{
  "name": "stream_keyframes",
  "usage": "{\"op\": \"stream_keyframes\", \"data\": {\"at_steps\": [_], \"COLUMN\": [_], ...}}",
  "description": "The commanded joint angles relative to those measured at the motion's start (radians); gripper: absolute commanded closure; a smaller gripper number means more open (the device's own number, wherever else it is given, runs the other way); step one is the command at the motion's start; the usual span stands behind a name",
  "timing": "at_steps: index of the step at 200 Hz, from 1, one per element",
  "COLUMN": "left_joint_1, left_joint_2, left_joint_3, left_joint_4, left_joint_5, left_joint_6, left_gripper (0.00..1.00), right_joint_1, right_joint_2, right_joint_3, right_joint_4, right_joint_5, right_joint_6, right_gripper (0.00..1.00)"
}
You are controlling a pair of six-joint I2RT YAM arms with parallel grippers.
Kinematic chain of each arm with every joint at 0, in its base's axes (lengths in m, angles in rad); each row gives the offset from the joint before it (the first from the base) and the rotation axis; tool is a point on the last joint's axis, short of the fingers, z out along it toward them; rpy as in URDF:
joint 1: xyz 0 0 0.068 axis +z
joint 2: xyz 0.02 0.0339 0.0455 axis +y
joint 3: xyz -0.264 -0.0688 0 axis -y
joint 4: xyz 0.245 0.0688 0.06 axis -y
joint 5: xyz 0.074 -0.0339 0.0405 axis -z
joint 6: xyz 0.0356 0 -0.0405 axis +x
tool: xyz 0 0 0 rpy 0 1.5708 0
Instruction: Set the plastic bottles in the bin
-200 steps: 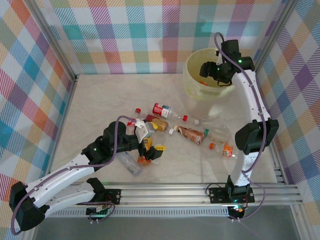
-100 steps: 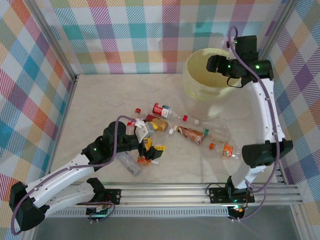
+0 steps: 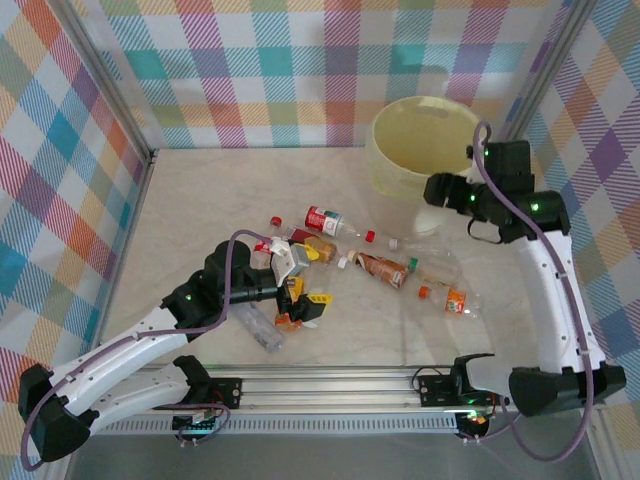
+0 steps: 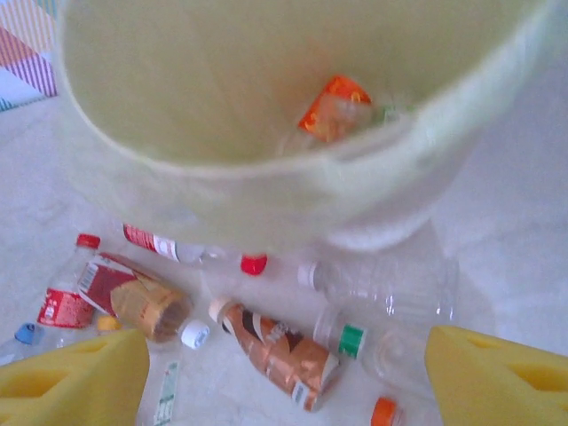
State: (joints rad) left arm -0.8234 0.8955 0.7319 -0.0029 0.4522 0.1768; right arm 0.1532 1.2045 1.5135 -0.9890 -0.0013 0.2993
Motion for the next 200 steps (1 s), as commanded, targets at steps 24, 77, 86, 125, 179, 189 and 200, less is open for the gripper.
{"op": "stream_keyframes", "data": {"at_steps": [24, 77, 86, 125, 179, 189, 200], "left_joint_1": [-0.011, -0.012, -0.011, -0.013, -0.012, -0.011, -0.012], "left_joint_2": [0.003, 0.01, 0.011, 0.006, 0.011, 0.011, 0.009], "left_joint_3": [0.029, 0.028, 0.03, 0.031, 0.037, 0.038, 0.039], "left_joint_4": [-0.004, -0.002, -0.006, -0.016, -0.021, -0.023, -0.027], "left_joint_5": [0.032, 0.036, 0.033, 0.018, 0.025, 0.026, 0.026], "left_joint_6": [0.01, 0.009, 0.012, 0.018, 0.018, 0.019, 0.02], "left_gripper": [0.0, 0.0, 0.0, 0.0, 0.0, 0.0, 0.0], "right_joint_1": [-0.004, -0.023, -0.032, -0.129, -0.288, -0.294, -0.294], "right_joint_2": [-0.142, -0.155, -0.155, -0.155, -0.182, -0.174, -0.165], "right_joint_3": [-0.282, -0.511, -0.542, -0.659, -0.767, -0.777, -0.784], "right_joint_4": [0.013, 0.076, 0.094, 0.134, 0.203, 0.21, 0.219], "right_joint_5": [-0.014, -0.006, -0.006, -0.01, -0.095, -0.088, -0.078], "right_joint_6": [0.1, 0.162, 0.181, 0.241, 0.203, 0.193, 0.187], "right_gripper": [0.18, 0.07, 0.06, 0.0, 0.0, 0.0, 0.0]}}
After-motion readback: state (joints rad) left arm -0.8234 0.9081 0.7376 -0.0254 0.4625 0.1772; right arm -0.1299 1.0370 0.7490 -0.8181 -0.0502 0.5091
